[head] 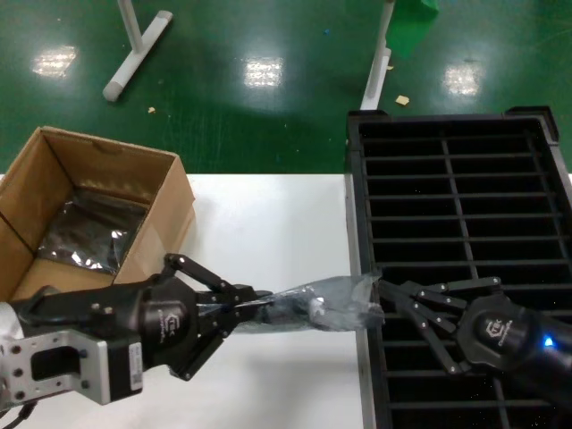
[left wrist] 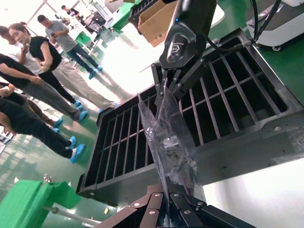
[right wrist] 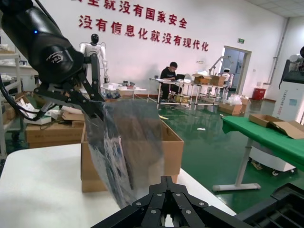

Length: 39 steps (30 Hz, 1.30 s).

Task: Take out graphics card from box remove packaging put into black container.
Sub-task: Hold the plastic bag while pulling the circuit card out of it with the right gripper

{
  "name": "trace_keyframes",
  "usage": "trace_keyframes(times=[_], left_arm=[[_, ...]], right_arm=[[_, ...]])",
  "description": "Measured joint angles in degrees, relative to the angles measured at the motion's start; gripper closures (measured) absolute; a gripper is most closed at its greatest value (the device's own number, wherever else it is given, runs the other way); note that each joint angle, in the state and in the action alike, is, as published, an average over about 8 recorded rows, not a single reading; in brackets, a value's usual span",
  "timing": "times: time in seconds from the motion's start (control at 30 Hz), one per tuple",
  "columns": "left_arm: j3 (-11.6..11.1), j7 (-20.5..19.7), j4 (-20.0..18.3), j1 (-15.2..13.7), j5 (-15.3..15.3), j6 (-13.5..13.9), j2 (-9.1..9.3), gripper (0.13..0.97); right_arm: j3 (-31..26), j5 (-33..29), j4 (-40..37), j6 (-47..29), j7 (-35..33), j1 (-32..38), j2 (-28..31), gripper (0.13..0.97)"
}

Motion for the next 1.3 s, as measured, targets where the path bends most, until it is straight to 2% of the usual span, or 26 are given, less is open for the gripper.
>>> trace_keyframes(times=[0.33, 0.53, 0.67, 0.93, 1.3], left_arm=[[3.4, 0.6, 0.1, -4.2, 2.1, -0.1, 3.12, 0.955], [4.9, 3.9, 1.1, -6.4, 2.0, -0.3, 5.71, 0.955], [5.3, 6.4, 1.9, -7.1, 1.1, -0.1, 6.81, 0.955], [5.8, 8.3, 1.9, -6.5, -0.3, 0.6, 7.14, 0.955], [6.8, 9.3, 2.2, -6.5, -0.1, 1.0, 7.61, 0.955]], right_arm=[[-1.7, -0.6, 0.8, 0.3, 3.0, 0.8, 0.7, 0.947], [-1.5, -0.3, 1.5, 0.2, 3.6, -0.2, 1.3, 0.947], [-1.3, -0.1, 1.7, 0.2, 3.7, -0.7, 1.4, 0.947], [-1.2, 0.1, 1.7, 0.2, 3.8, -0.9, 1.5, 0.947], [-1.5, 0.7, 2.3, -1.5, 4.9, -1.6, 3.0, 0.944]])
